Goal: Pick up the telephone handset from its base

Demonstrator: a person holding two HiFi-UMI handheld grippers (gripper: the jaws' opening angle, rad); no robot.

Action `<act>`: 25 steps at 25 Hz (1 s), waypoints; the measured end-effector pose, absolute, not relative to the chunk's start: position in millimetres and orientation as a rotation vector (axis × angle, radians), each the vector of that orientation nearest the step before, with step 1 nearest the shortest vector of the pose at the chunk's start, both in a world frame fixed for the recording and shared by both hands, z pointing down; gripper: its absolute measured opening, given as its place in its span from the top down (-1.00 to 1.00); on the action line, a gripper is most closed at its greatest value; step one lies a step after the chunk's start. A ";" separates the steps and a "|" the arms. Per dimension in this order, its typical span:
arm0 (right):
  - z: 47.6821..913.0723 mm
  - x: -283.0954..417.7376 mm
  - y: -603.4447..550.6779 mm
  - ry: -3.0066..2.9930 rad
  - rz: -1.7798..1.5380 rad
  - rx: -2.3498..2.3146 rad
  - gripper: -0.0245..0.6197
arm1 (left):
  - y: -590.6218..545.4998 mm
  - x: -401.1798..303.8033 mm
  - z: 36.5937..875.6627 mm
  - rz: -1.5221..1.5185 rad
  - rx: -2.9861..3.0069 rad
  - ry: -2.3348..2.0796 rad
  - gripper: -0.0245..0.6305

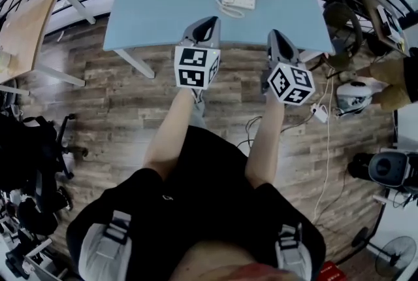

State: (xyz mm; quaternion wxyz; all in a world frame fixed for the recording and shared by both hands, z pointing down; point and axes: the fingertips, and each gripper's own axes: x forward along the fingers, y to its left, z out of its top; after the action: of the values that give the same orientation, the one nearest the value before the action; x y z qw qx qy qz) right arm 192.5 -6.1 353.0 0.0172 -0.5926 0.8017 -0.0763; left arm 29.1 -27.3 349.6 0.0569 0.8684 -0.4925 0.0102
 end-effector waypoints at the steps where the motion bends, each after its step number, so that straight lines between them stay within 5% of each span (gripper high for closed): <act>1: 362.8 196.4 -19.7 2.484 -0.268 -1.856 0.93 | -43.4 34.3 359.6 0.050 2.623 -1.465 0.93; 19: 440.4 143.8 -285.3 2.622 -0.500 -1.840 0.93 | -314.7 29.0 454.2 0.252 2.478 -1.302 0.93; 25: 452.9 193.8 -295.3 2.528 -0.592 -1.964 0.93 | -334.5 58.2 470.0 0.276 2.450 -1.212 0.93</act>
State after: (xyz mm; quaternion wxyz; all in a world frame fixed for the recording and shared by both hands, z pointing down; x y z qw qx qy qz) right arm 193.8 -295.3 452.9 -0.0570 -0.6023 0.7752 -0.1816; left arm 58.2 -334.5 470.0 0.1956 0.8746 -0.4326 0.0985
